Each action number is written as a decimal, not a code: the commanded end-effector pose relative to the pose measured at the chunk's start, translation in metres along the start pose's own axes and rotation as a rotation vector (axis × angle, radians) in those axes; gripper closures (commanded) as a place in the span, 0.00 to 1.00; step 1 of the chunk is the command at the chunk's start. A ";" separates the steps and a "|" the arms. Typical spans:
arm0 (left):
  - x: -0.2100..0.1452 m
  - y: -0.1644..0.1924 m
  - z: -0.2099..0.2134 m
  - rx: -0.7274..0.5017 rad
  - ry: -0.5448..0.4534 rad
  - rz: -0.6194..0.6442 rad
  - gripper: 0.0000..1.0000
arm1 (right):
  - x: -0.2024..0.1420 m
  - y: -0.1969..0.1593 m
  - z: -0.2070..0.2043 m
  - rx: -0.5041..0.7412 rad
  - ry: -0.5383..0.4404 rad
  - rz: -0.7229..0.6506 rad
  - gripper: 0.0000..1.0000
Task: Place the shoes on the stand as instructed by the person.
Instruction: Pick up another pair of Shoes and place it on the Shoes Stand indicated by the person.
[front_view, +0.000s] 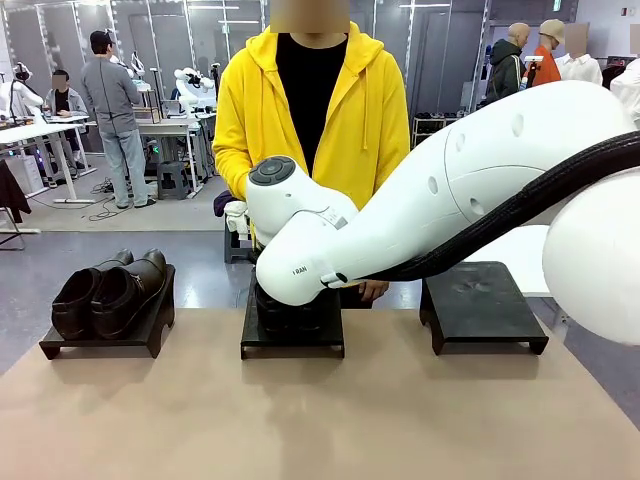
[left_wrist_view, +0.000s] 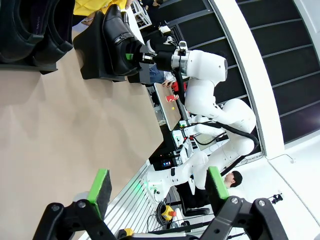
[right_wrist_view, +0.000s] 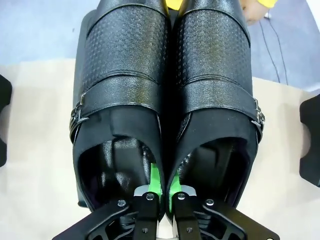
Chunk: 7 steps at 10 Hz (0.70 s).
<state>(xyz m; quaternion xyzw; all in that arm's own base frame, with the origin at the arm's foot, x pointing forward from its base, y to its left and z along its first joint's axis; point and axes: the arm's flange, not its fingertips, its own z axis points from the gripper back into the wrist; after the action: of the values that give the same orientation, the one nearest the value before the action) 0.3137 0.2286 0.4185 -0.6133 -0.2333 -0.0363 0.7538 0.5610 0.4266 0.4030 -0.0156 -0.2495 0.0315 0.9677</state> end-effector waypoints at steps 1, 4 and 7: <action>0.000 -0.002 -0.002 0.003 -0.016 -0.022 0.04 | -0.009 -0.004 0.003 0.001 -0.072 -0.028 0.93; 0.000 -0.002 -0.002 0.003 -0.016 -0.022 0.04 | -0.012 -0.008 0.011 0.011 -0.071 -0.026 0.42; 0.000 -0.002 -0.002 0.003 -0.016 -0.022 0.04 | -0.014 -0.017 0.024 0.011 -0.059 -0.050 0.00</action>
<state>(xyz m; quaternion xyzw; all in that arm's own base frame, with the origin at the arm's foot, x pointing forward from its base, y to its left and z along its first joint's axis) 0.3137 0.2286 0.4185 -0.6133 -0.2332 -0.0363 0.7538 0.5525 0.4203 0.4226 -0.0081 -0.2649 0.0331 0.9637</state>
